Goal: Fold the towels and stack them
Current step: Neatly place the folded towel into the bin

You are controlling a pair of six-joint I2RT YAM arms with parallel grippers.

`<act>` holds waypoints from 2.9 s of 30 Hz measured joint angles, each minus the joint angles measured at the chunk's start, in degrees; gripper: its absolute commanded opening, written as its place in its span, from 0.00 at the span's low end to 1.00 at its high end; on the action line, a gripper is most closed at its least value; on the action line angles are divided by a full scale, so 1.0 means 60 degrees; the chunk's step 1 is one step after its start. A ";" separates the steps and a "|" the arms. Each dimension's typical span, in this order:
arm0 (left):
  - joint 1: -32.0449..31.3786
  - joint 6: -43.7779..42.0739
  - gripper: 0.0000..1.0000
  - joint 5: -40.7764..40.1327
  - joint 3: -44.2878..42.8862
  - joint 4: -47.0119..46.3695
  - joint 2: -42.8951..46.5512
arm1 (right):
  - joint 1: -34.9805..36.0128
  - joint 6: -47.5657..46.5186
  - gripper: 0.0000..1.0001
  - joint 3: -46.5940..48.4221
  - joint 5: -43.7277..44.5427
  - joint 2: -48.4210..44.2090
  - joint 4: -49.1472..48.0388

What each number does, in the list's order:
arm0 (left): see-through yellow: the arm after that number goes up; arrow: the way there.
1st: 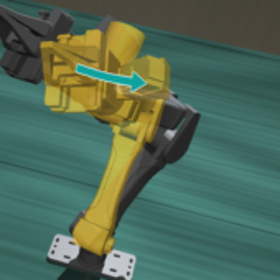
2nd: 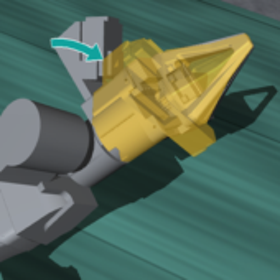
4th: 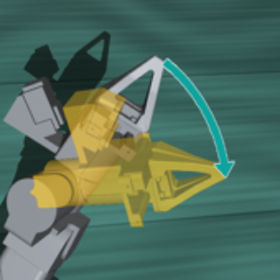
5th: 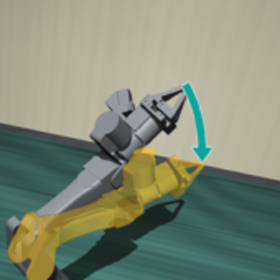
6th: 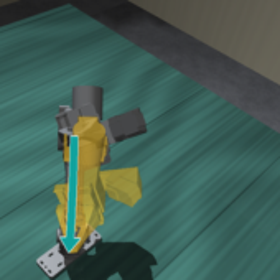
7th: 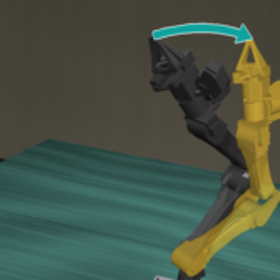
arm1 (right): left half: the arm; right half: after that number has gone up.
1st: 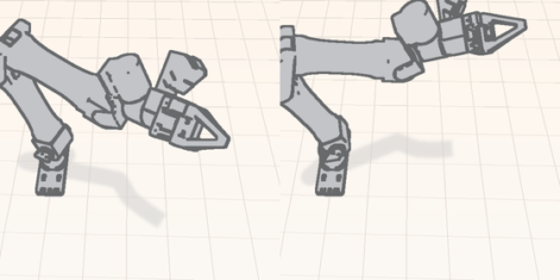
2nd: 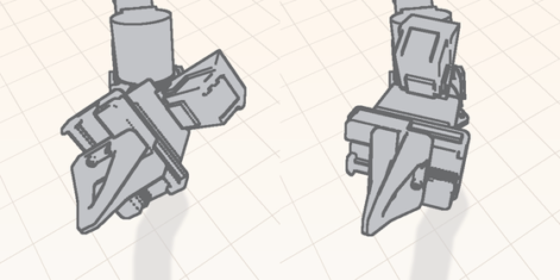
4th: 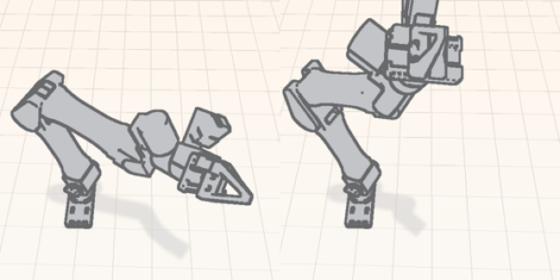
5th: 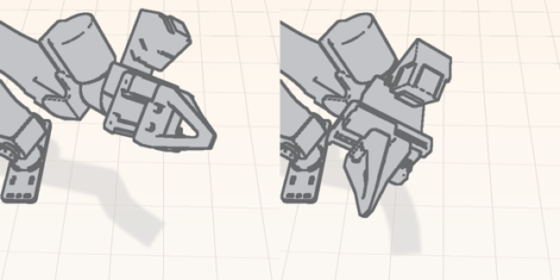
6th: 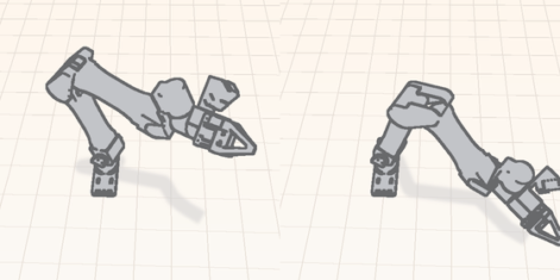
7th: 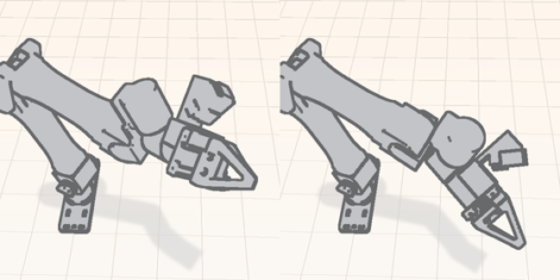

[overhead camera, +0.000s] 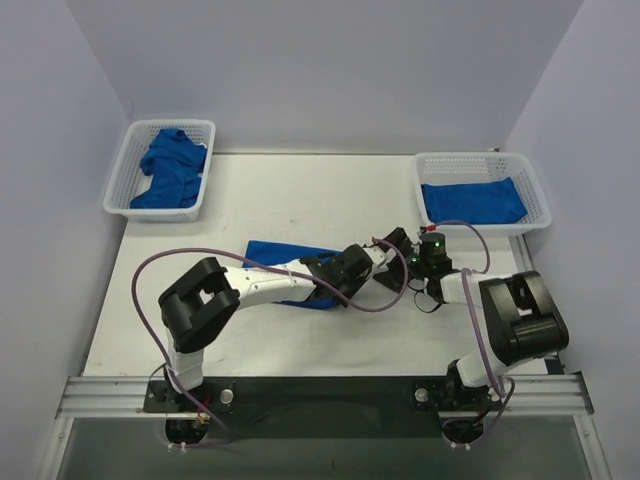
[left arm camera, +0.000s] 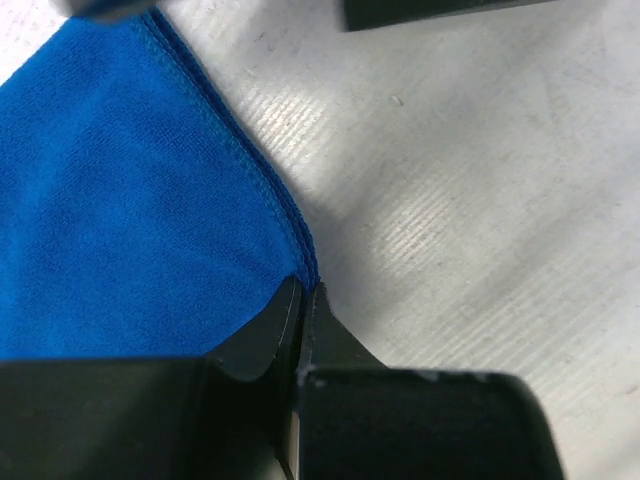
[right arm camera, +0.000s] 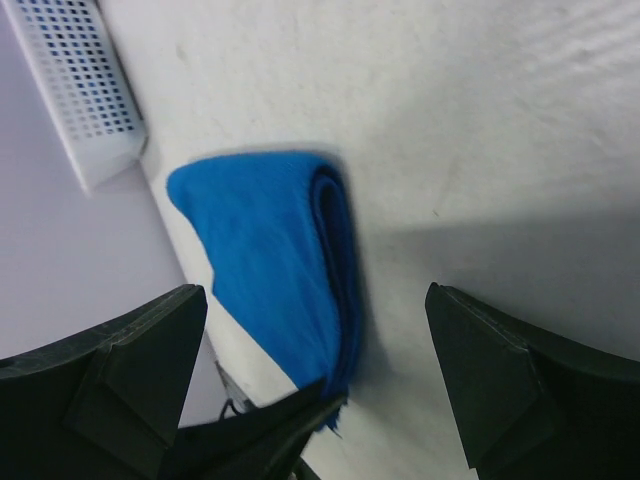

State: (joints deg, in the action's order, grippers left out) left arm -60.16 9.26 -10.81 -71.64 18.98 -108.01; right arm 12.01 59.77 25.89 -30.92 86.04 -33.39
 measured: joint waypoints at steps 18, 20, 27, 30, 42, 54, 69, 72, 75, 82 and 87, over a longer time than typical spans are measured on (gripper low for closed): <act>0.0630 0.0692 0.00 0.0160 0.0018 -0.0069 0.0346 | 0.1078 0.1825 1.00 0.0040 0.0463 0.0878 -0.1661; 0.0645 0.0750 0.00 0.0160 0.0015 -0.0069 0.0346 | 0.1107 0.1840 0.99 0.0040 0.0492 0.0816 -0.1519; 0.0674 0.0929 0.00 0.0113 0.0011 -0.0066 0.0452 | 0.1264 0.2080 0.99 0.0058 0.0499 0.0790 -0.1348; 0.0674 0.0980 0.00 0.0066 0.0011 -0.0066 0.0612 | 0.1381 0.2324 0.99 0.0146 0.0459 0.0936 -0.1392; 0.0674 0.1206 0.00 0.0018 0.0004 -0.0073 0.0805 | 0.1945 0.3038 0.93 0.0914 0.0146 0.2004 -0.1887; 0.0481 0.1657 0.00 -0.0266 0.0004 -0.0273 0.0805 | 0.2182 0.3235 0.58 0.1133 0.0098 0.2626 -0.2215; 0.0350 0.2109 0.91 -0.0109 0.0004 -0.0149 0.1322 | 0.2051 0.0783 0.00 0.2138 0.0328 0.2401 0.1042; 0.0619 0.2280 0.97 0.0047 0.0091 -0.0080 0.2280 | 0.1818 -0.0455 0.00 0.2805 0.0583 0.2251 0.2597; 0.1290 0.2433 0.97 0.0186 0.0423 -0.0066 0.3621 | 0.1468 -0.1770 0.00 0.3566 0.0856 0.2200 0.4080; 0.3880 0.2572 0.97 0.0328 0.2528 -0.0091 0.6317 | 0.0747 -0.4776 0.00 0.6040 0.1694 0.2142 0.7289; 0.5129 0.2339 0.97 0.0572 0.4870 0.0127 0.7337 | 0.0273 -0.6681 0.01 0.8448 0.1960 0.2124 0.8976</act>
State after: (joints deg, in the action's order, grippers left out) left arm -29.39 23.29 -7.38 -42.41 19.75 -63.99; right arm 13.65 19.68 76.58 -19.16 98.78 20.47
